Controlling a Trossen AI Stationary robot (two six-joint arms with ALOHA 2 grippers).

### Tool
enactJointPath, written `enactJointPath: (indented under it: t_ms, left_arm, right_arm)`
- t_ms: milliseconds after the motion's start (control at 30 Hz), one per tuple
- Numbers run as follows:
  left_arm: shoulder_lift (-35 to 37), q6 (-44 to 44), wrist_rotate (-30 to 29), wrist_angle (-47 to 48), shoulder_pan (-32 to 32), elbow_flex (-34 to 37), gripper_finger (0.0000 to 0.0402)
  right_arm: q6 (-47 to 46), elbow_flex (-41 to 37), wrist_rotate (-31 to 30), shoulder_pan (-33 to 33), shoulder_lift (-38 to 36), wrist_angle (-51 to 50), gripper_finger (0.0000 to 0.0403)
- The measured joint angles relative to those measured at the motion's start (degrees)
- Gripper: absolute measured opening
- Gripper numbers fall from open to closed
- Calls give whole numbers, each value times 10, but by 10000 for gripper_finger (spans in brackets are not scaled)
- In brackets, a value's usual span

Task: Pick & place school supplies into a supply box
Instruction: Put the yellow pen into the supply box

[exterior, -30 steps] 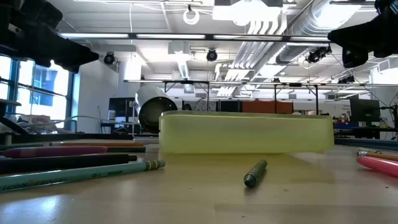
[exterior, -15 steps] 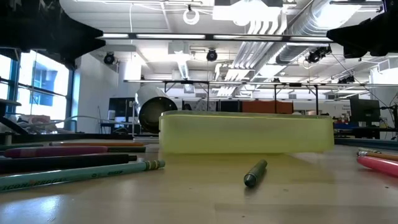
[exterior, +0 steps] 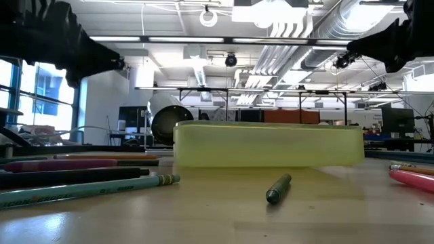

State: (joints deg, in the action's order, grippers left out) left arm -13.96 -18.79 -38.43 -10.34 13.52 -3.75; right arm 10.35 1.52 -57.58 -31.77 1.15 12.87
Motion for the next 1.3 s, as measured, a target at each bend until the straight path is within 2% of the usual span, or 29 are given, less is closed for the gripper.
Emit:
enactJointPath:
  t_ms: [133,300,500,667,800,1000,1133,1300]
  left_arm:
    - [-24,0,-39,-1,0,0,177]
    - [-24,0,-56,1,0,0,177]
    - [-24,8,-61,2,0,0,177]
    - [-24,9,-68,4,0,0,177]
    - [-24,9,-68,10,0,0,177]
    - [-24,23,-48,8,0,0,177]
    - [-24,40,-72,7,0,0,177]
    - [-24,55,-78,-26,0,0,177]
  right_arm:
    - [-15,0,5,0,0,-11,0]
    - [-39,0,58,0,0,-10,0]
    - [-6,0,75,0,0,-10,0]
    - [121,1,44,0,0,46,0]
    - [147,1,57,0,0,93,0]
    - [154,2,115,0,0,102,0]
    - [153,2,80,0,5,102,10]
    - [151,1,62,18,27,110,55]
